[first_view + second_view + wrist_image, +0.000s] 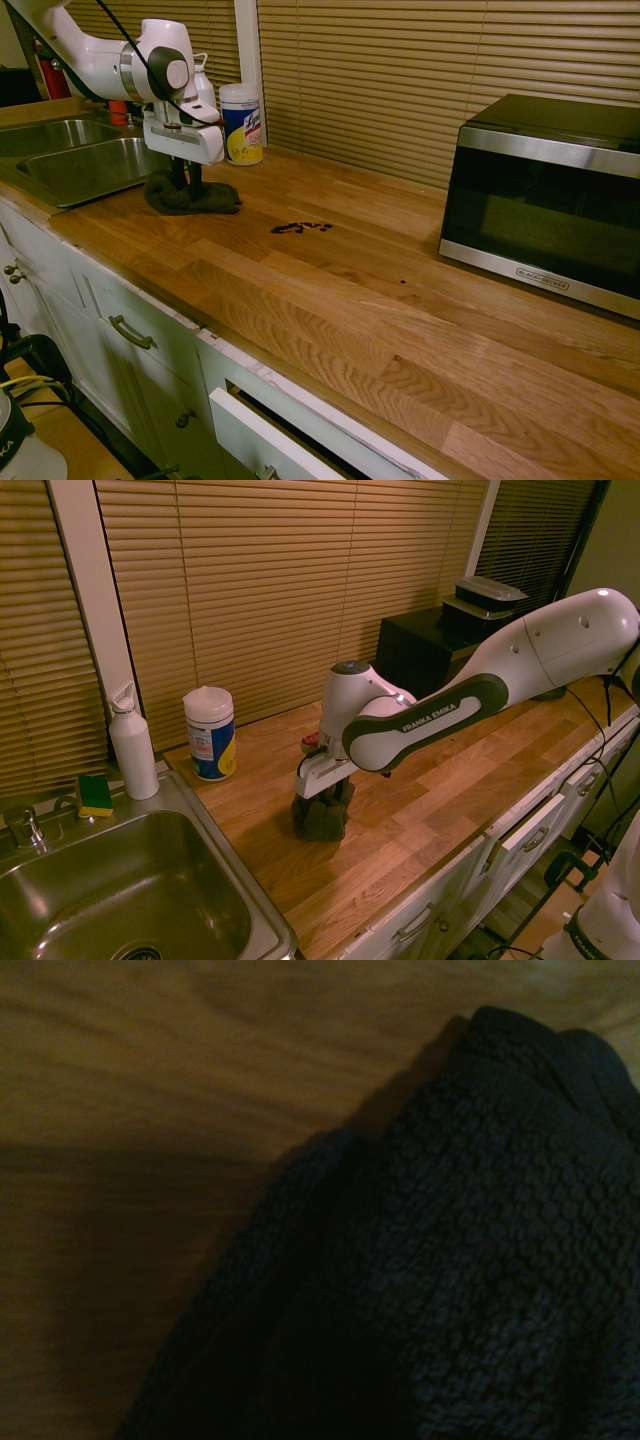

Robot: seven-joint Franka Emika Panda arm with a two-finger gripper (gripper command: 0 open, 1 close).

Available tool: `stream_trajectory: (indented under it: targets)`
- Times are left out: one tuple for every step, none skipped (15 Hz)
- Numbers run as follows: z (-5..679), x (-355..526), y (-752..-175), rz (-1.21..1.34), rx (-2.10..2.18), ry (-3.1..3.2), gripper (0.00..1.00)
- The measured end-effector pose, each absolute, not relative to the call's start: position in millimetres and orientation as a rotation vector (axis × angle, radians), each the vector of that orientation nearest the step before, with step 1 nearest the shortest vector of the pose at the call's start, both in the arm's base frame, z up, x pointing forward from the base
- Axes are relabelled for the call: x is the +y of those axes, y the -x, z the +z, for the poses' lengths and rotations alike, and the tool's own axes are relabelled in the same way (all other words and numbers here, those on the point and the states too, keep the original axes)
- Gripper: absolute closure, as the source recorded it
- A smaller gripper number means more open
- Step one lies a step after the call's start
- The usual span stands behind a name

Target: Clear the spill

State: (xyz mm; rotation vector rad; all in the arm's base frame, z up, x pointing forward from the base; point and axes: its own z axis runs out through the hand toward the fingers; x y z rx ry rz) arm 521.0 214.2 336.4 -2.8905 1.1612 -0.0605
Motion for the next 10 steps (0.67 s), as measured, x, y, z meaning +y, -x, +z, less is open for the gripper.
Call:
stream_trajectory:
  targets:
    - [337,203,-523,-0.074,1.187,2.875,1.00]
    - [337,190,-525,-0.086,1.219,2.860,1.00]
    - [338,173,-528,-0.100,1.254,2.846,1.00]
    - [338,156,-530,-0.113,1.288,2.839,1.00]
    - [338,138,-532,-0.124,1.316,2.830,1.00]
    - [339,123,-533,-0.133,1.337,2.826,1.00]
    - [339,110,-535,-0.142,1.357,2.825,1.00]
    - [339,101,-536,-0.147,1.369,2.824,1.00]
    - [339,93,-536,-0.153,1.380,2.825,1.00]
    - [339,85,-537,-0.158,1.391,2.825,1.00]
